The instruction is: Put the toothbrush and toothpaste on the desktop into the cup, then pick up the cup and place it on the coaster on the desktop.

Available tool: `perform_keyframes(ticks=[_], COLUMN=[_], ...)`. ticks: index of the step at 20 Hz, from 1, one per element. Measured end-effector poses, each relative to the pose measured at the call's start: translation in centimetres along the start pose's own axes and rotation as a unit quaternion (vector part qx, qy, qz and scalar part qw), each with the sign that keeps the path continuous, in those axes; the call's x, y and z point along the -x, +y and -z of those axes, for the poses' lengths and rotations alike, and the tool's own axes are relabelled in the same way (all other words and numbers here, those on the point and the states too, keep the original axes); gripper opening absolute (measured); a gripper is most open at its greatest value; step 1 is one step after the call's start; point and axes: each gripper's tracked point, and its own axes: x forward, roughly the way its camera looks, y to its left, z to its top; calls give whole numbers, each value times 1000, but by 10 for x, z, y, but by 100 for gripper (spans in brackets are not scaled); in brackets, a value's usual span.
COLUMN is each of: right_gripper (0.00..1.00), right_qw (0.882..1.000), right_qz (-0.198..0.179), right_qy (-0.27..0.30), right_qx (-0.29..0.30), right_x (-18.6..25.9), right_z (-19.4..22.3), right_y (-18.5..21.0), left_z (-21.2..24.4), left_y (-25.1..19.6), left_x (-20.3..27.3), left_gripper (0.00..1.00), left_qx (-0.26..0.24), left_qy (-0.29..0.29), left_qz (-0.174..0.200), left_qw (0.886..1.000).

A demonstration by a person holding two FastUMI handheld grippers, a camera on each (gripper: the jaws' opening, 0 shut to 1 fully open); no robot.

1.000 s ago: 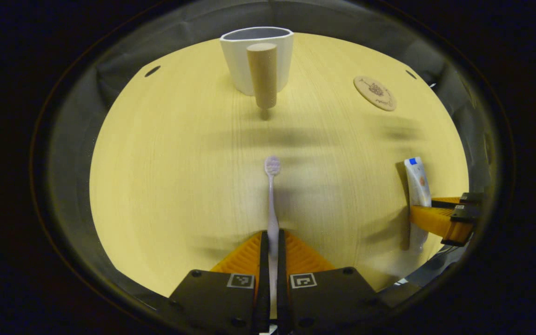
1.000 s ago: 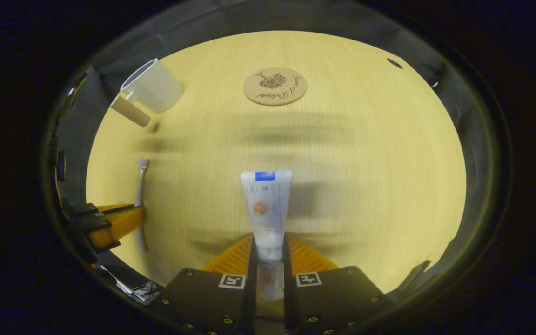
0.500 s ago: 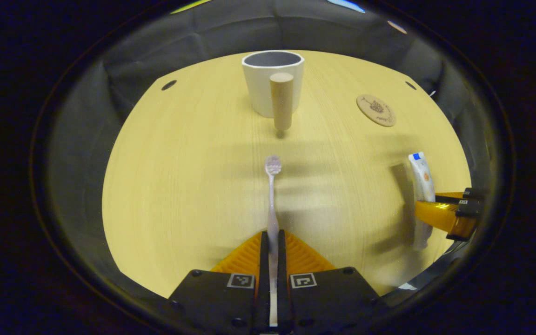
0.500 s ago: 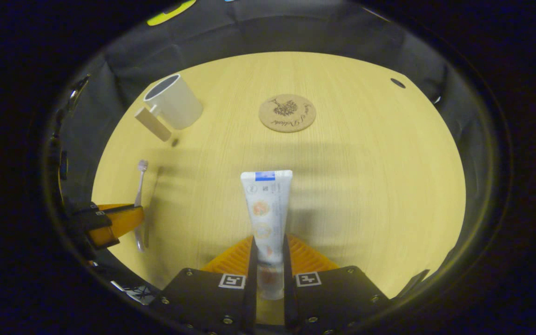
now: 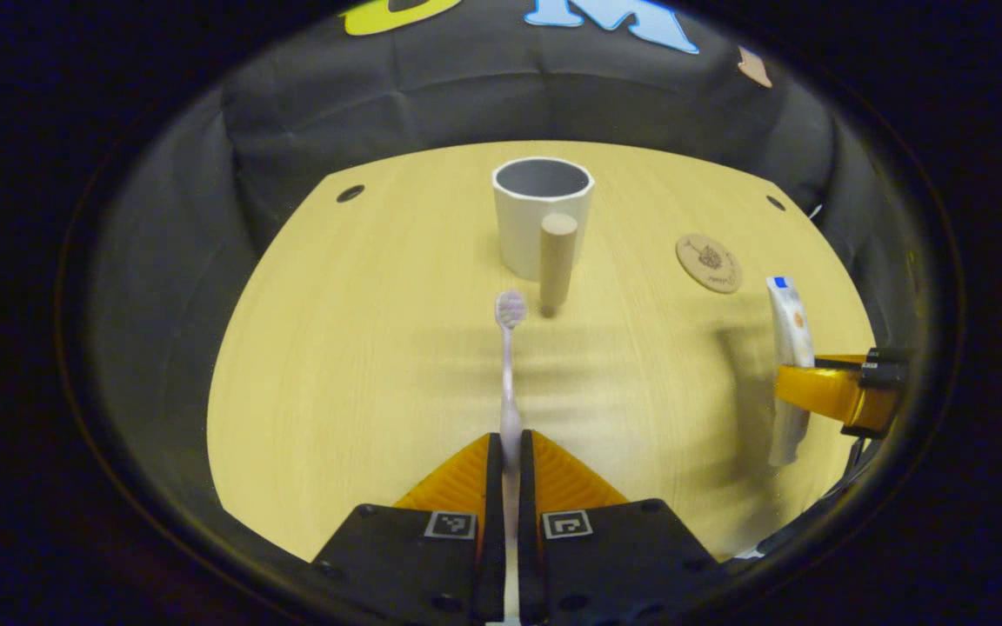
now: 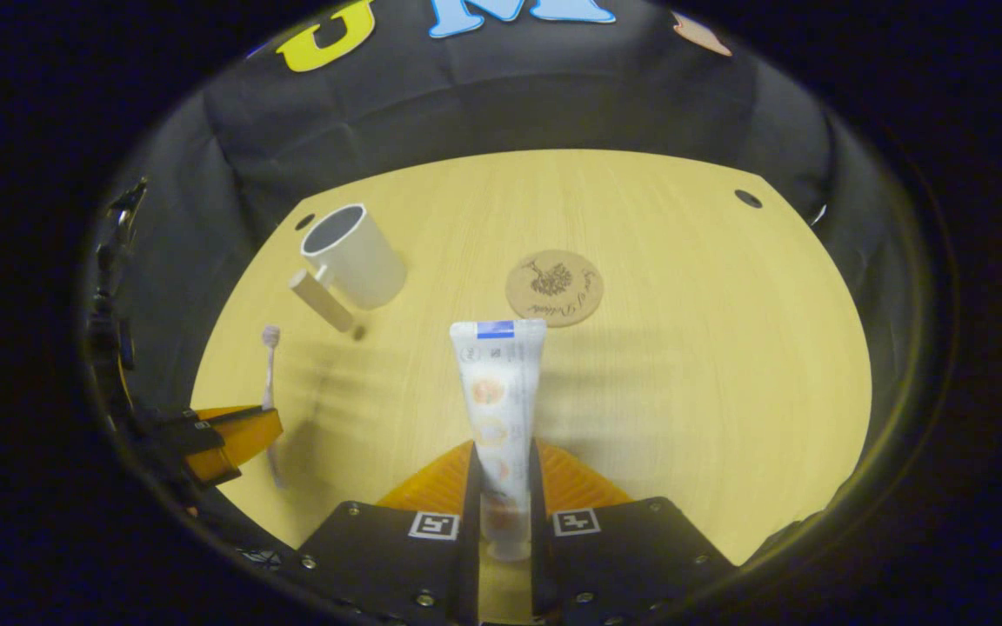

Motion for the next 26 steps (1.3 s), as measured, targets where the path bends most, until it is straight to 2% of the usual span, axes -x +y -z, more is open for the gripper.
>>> perform_keyframes(ticks=[1, 2, 3, 6, 7, 8, 9, 12, 17, 21, 23, 26], right_gripper=[27, 24, 27, 20, 24, 20, 24, 24, 24, 23, 24, 24], right_qw=[1000, 1000, 999, 997, 995, 994, 992, 985, 972, 962, 957, 955], right_qz=[-6, -11, -15, -24, -26, -26, -27, -30, -48, -56, -61, -63], right_qy=[-12, -23, -35, -76, -92, -107, -123, -170, -230, -263, -281, -286], right_qx=[-1, -2, -3, 3, 8, 14, 18, 29, 32, 37, 38, 36], right_x=[1, 2, 3, 8, 10, 12, 15, 21, 34, 42, 46, 42], right_z=[-8, -15, -22, -46, -55, -64, -72, -98, -137, -160, -171, -177], right_y=[4, 7, 11, 19, 23, 25, 28, 36, 51, 60, 66, 69], left_z=[-7, -12, -18, -34, -41, -50, -59, -92, -146, -189, -211, -242], left_y=[2, 4, 6, 16, 19, 21, 24, 38, 58, 55, 52, 48], left_x=[3, 4, 7, 12, 14, 16, 20, 29, 54, 74, 85, 102], left_gripper=[13, 13, 13, 13, 13, 13, 14, 13, 13, 13, 13, 13], left_qx=[4, 6, 10, 24, 29, 36, 42, 47, 26, 16, 13, 2], left_qy=[-13, -24, -36, -68, -79, -94, -107, -159, -243, -305, -344, -400], left_qz=[-2, -4, -7, -12, -13, -12, -11, -21, -41, -35, -28, -24], left_qw=[1000, 1000, 999, 997, 996, 995, 993, 986, 969, 951, 938, 916])
